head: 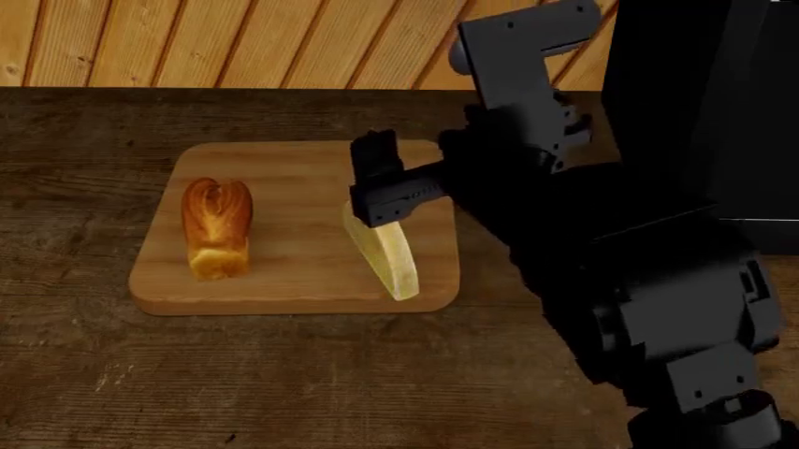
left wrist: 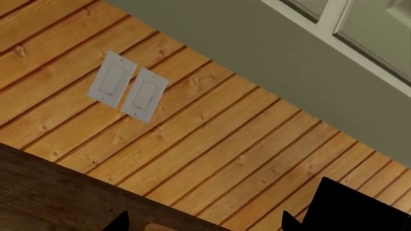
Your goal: Place the bread and cheese on the cutting board.
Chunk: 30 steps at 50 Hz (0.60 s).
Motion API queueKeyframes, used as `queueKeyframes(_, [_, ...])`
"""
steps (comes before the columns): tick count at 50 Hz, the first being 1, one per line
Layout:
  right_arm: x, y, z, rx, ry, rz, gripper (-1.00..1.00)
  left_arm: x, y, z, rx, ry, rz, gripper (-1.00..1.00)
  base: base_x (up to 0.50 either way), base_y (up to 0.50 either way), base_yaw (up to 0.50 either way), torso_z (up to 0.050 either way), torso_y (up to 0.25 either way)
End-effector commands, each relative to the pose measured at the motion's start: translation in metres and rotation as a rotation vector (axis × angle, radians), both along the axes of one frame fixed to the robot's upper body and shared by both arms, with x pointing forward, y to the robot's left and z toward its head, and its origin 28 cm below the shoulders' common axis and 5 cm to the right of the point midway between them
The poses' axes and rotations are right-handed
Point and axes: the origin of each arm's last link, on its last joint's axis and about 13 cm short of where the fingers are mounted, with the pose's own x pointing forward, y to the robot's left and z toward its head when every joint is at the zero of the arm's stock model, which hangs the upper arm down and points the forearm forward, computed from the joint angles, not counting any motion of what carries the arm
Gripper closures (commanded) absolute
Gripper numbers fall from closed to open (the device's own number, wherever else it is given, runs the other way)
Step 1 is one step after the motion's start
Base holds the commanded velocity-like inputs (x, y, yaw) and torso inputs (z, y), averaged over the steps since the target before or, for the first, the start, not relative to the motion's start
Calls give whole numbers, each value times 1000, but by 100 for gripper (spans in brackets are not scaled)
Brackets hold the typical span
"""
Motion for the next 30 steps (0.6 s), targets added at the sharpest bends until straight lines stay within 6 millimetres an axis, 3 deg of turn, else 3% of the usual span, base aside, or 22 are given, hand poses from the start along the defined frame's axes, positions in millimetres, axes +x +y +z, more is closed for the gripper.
queueKeyframes(1, [-26,0,-12,-60,-105,-81,-100,-11,-2,1,-5,-24,32,-100,0,0,0,0,0])
queueKeyframes(18, [-61,2,-31,13,-287,-101,-100,-18,-9,-6,-27,-19,3,-100,0,0,0,0,0])
queueKeyframes(30, [-89,1,-29,33,-390,-128,-100,-19,-11,-9,-23,-14,-4,-100,0,0,0,0,0])
